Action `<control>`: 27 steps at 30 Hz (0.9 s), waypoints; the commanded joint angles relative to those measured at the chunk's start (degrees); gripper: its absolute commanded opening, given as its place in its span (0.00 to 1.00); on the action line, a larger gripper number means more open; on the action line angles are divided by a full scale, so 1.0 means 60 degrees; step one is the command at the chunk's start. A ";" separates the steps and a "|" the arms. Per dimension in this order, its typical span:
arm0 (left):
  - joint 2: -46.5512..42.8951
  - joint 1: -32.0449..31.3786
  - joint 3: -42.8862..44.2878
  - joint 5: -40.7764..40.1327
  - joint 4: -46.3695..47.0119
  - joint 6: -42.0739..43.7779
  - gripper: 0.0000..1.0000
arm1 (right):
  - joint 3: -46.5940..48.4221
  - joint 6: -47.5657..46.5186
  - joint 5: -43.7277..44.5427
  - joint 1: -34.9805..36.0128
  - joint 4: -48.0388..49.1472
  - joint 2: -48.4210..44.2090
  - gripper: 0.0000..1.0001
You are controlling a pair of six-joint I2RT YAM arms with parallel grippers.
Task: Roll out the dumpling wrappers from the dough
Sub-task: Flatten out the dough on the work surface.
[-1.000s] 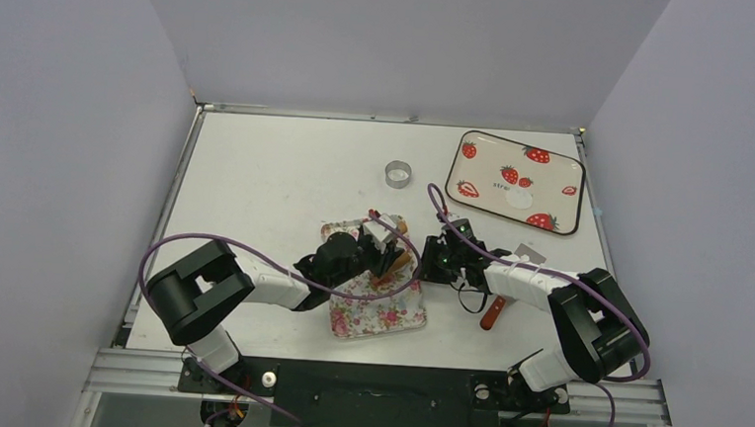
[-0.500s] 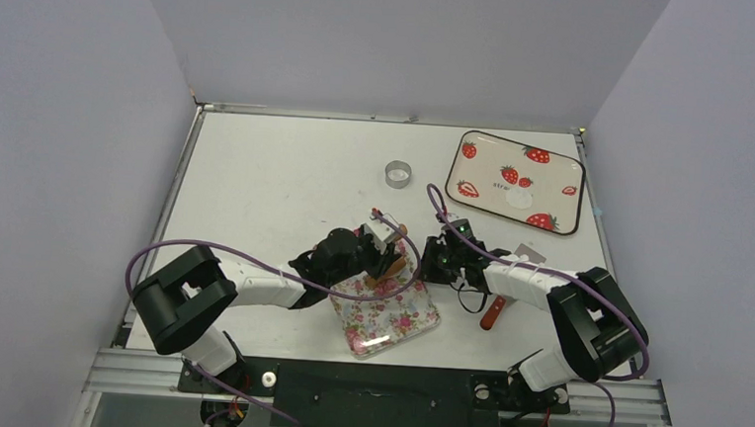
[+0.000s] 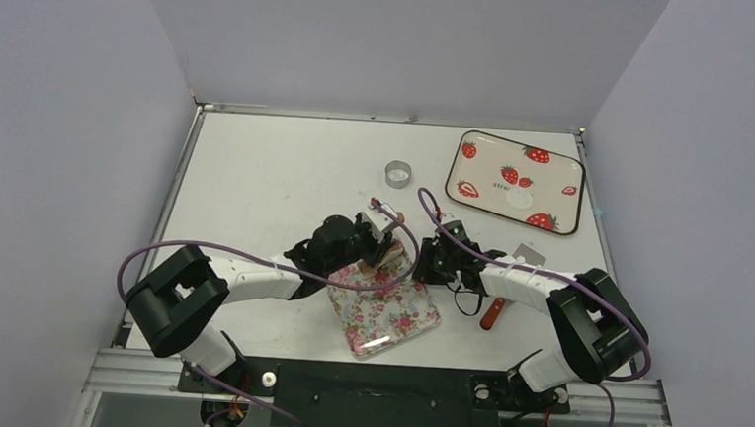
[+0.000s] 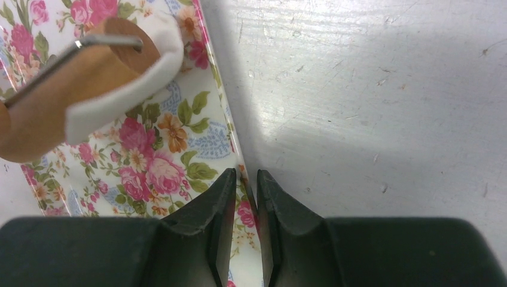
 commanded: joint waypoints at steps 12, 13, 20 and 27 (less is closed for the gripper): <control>0.0526 0.0292 0.0141 0.0274 0.1348 0.0698 0.00 | -0.0018 -0.0158 0.0546 0.0200 -0.0907 0.0208 0.18; 0.0468 0.0256 0.0122 0.0285 0.1322 0.0608 0.00 | -0.0040 -0.0151 0.0537 0.0202 -0.0909 0.0208 0.18; -0.0448 -0.0381 0.0187 0.0593 0.0837 0.0823 0.00 | 0.0003 -0.0188 0.0504 0.0208 -0.0919 0.0265 0.18; -0.0815 -0.0574 -0.0220 0.0344 0.0491 0.1271 0.00 | 0.0083 -0.0206 0.0518 0.0204 -0.0962 0.0242 0.18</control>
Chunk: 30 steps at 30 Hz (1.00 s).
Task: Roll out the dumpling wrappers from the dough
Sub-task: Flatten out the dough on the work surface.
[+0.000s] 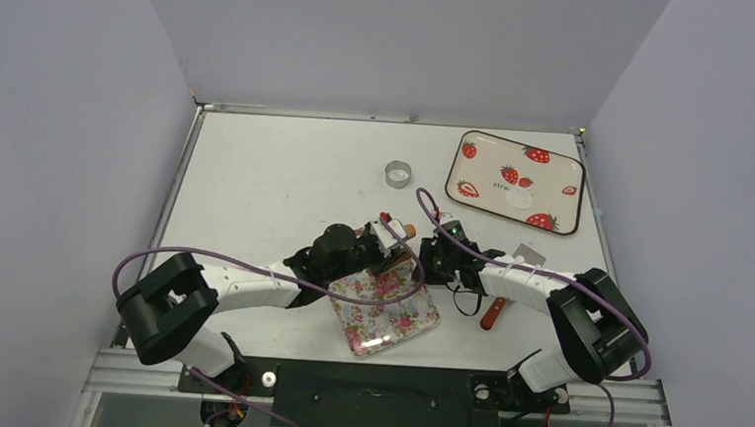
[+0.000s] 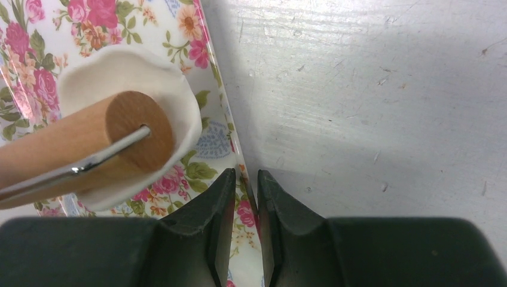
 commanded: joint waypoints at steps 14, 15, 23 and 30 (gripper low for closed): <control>-0.0253 0.0619 -0.0463 -0.0474 0.1331 0.3210 0.00 | -0.0010 -0.0204 0.0357 0.0089 -0.0948 0.0070 0.20; -0.0411 0.0556 -0.0518 -0.0252 0.1326 0.3535 0.00 | -0.0015 -0.0198 0.0367 0.0092 -0.0939 0.0038 0.20; 0.0057 -0.0142 -0.1902 0.0850 0.1267 0.4517 0.00 | 0.0097 -0.0224 0.0387 0.0092 -0.1122 0.0012 0.27; -0.0493 -0.0477 -0.2792 0.1224 0.1598 0.5469 0.00 | 0.0328 -0.0227 0.0457 0.0074 -0.1448 -0.0419 0.34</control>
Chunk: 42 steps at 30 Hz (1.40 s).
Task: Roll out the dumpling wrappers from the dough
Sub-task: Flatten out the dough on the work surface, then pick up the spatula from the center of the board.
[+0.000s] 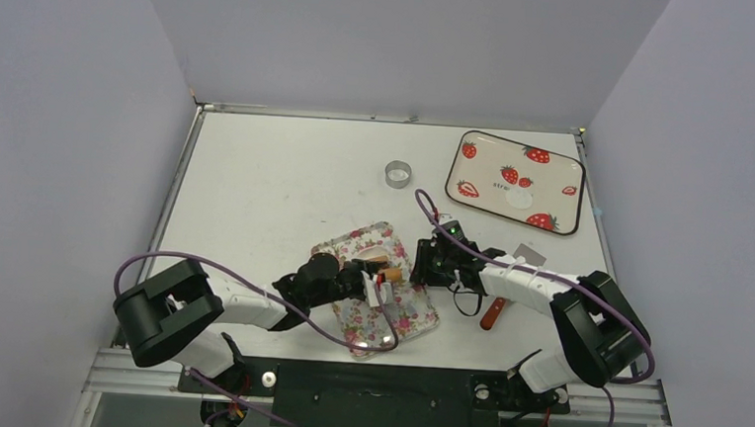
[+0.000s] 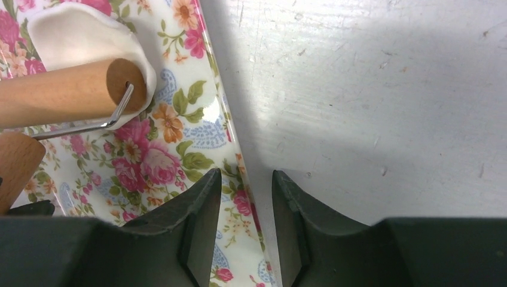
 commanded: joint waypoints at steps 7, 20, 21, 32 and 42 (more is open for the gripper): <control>-0.0968 -0.0649 -0.0226 0.0239 0.0558 0.0387 0.00 | 0.1454 -0.0210 0.1129 -0.0132 -0.2470 -0.1127 0.51; -0.0829 -0.0629 -0.0245 -0.0026 0.0845 -0.0353 0.00 | 0.2109 0.3184 0.4746 -0.0600 -1.0340 -0.3208 0.87; -0.0823 -0.0636 -0.0248 -0.0026 0.0879 -0.0356 0.00 | 0.1954 0.3290 0.4708 -0.0620 -1.0396 -0.3434 0.87; -0.0949 -0.0562 -0.0196 -0.0236 0.0908 -0.0443 0.00 | -0.0244 0.3386 0.2590 -0.1321 -0.8268 -0.3536 0.86; -0.1125 -0.0361 0.0041 -0.1229 0.1480 -0.1280 0.00 | -0.0602 0.3090 0.1973 -0.1417 -0.7357 -0.3474 0.24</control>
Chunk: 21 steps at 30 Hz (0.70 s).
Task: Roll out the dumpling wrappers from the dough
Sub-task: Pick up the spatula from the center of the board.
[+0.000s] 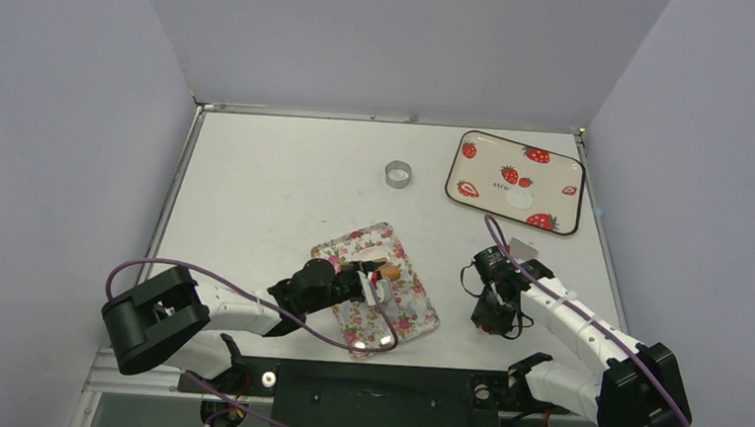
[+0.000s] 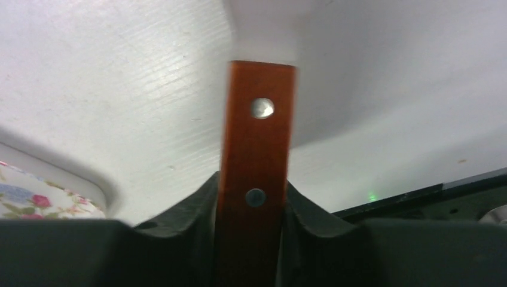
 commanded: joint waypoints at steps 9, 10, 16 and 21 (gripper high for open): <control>-0.0279 0.1023 0.1183 -0.2490 0.1199 -0.2716 0.00 | 0.1847 -0.1391 0.0204 0.0568 -0.0662 0.0100 0.00; -0.0325 0.1081 0.1264 -0.2563 0.0967 -0.2800 0.00 | 0.1980 -0.1485 0.0236 0.0734 -0.0764 0.0094 0.00; -0.0229 0.1671 0.1459 -0.2346 0.0059 -0.4042 0.00 | 0.2398 -0.1996 0.0337 0.1101 -0.0662 0.0290 0.00; 0.0369 0.1873 0.1378 -0.1777 0.0748 -0.5084 0.00 | 0.2289 -0.2035 0.0157 0.1133 -0.0201 0.0554 0.00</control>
